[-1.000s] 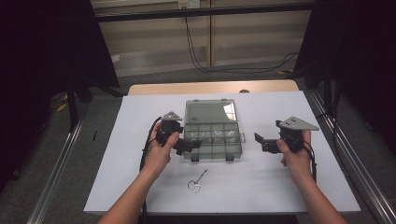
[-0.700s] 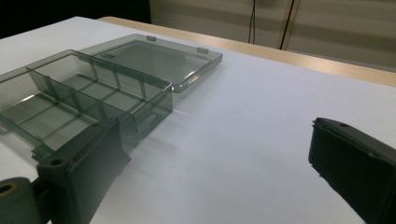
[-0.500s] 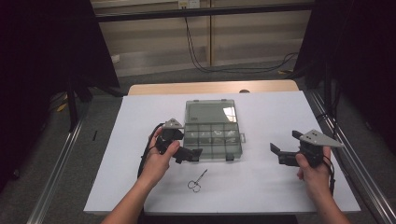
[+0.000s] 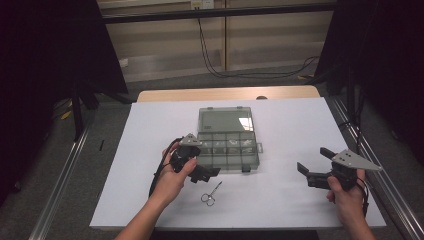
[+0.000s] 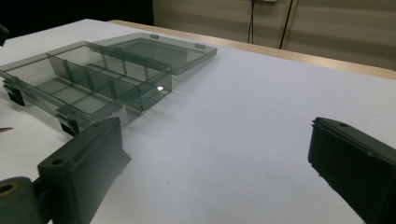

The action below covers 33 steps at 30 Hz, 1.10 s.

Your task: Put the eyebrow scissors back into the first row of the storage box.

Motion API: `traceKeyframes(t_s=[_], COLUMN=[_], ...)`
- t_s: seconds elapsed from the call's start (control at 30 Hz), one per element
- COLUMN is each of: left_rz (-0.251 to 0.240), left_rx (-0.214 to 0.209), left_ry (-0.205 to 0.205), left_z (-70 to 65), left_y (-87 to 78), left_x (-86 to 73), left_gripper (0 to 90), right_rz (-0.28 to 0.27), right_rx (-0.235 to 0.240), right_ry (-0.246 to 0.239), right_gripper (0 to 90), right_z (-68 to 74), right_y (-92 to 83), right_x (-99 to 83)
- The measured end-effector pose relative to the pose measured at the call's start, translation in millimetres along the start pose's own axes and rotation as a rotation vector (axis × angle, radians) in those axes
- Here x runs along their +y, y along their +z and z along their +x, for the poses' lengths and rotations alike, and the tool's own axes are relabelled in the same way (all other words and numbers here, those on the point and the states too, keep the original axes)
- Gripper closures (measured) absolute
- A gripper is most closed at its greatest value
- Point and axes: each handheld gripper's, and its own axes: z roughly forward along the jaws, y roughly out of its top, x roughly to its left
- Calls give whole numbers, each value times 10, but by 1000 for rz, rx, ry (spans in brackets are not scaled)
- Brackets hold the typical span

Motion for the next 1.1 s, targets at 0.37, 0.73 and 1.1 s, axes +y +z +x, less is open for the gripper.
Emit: traceKeyframes(t_s=[0.37, 0.73, 1.1], left_rz=[71, 119, 168], left_rx=[-26, -11, 1], left_ry=[31, -22, 2], left_z=[-161, -349, -447], left_y=[64, 182, 187], left_x=[-58, -118, -147], left_gripper=[25, 107, 380], right_rz=[-32, -29, -26], right_rx=[0, 4, -3], right_ry=[31, 31, 41], right_gripper=[32, 37, 43], right_z=[-100, -107, -120], right_y=[-81, -91, -92], right_x=[-70, -72, -81])
